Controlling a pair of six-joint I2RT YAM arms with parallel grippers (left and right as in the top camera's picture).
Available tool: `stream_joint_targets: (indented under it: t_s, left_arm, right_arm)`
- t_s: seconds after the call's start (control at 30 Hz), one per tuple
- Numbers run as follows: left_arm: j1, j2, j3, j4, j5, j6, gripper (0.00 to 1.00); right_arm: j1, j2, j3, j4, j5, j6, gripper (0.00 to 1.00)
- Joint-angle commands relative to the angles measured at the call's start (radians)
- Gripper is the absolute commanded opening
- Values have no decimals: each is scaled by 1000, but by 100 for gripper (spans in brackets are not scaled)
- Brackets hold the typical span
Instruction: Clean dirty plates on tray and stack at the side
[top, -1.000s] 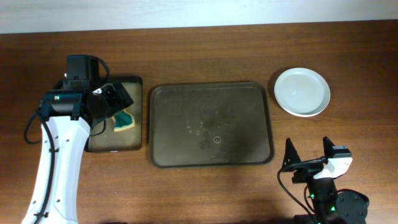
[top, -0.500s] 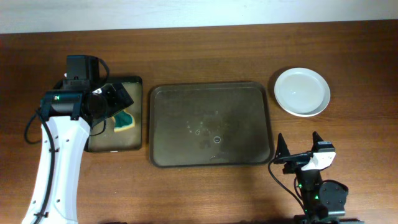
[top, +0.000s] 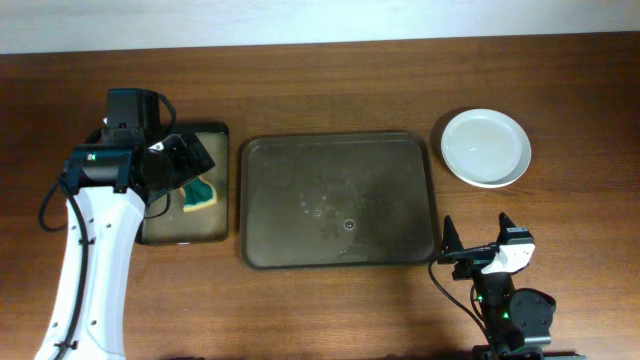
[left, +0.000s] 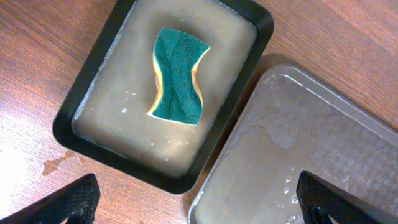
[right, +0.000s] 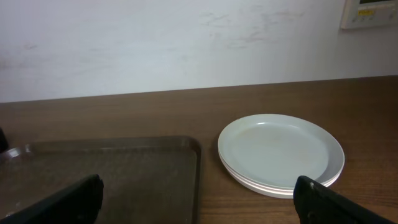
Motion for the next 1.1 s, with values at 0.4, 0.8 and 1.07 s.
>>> stream_joint_targets:
  t_s: [0.4, 0.8, 1.07]
  left_arm:
    - [3, -4, 8, -1, 7, 9, 99]
    - [3, -4, 7, -2, 3, 9, 99]
    - [1, -109, -38, -108, -32, 9, 99]
  right_arm:
    - [-6, -10, -9, 0, -9, 0, 98]
    - [-6, -10, -9, 0, -9, 0, 98]
    - [-6, -10, -9, 0, -9, 0, 98]
